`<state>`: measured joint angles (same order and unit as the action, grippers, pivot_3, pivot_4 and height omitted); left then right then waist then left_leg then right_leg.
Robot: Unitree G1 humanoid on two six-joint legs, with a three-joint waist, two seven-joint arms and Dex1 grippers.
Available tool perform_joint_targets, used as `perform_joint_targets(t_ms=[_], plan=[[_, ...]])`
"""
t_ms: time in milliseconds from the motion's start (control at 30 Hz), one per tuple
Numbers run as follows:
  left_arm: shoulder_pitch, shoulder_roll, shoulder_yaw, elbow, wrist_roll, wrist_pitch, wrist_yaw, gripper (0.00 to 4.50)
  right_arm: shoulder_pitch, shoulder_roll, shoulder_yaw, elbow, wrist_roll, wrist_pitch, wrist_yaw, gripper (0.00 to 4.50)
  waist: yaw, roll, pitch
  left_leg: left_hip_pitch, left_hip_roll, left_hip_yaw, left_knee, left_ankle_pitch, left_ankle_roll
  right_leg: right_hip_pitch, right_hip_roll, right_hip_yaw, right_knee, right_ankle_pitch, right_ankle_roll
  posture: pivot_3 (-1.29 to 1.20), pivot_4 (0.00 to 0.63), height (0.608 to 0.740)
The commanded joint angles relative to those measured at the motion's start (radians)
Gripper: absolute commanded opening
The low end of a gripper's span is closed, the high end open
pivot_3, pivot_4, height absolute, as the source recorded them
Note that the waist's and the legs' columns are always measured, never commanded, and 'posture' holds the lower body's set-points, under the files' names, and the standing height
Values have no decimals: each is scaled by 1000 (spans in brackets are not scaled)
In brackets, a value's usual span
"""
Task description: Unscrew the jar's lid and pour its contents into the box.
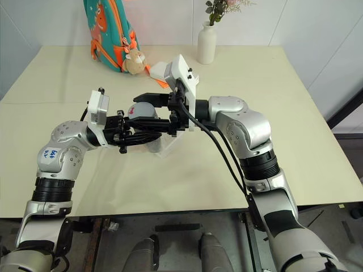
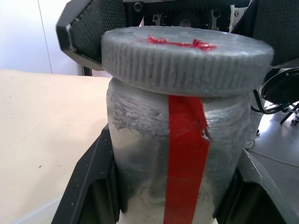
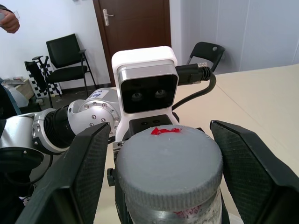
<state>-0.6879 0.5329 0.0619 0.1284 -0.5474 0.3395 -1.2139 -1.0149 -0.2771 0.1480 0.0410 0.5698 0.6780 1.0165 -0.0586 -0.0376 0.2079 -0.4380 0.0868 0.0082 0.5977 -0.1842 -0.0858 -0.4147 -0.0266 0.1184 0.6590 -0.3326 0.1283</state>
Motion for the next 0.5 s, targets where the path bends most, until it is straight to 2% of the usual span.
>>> perform_joint_targets(t_ms=[33, 233, 433, 500], plan=[[-7, 8, 19, -41, -20, -1, 2, 1942, -8, 1, -12, -32, 1, -18, -1, 2987, 0, 0, 0, 0, 0, 0, 0, 0, 0, 0, 0, 0, 0, 0, 0, 0, 150, 740], [-8, 9, 21, -40, -20, 0, 0, 1942, -15, 21, -47, -40, 34, 9, -33, 2987, 0, 0, 0, 0, 0, 0, 0, 0, 0, 0, 0, 0, 0, 0, 0, 0, 150, 740], [-4, 15, 26, -42, -18, 0, -2, 1942, -64, 111, -264, -67, 325, 196, -198, 2987, 1, 0, 0, 0, 0, 0, 0, 0, 0, 0, 0, 0, 0, 0, 0, 0, 150, 740], [2, 20, 28, -48, -18, 2, -1, 1942, -70, 109, -316, -90, 372, 204, -246, 2987, 1, 0, 0, 0, 0, 0, 0, 0, 0, 0, 0, 0, 0, 0, 0, 0, 150, 740]])
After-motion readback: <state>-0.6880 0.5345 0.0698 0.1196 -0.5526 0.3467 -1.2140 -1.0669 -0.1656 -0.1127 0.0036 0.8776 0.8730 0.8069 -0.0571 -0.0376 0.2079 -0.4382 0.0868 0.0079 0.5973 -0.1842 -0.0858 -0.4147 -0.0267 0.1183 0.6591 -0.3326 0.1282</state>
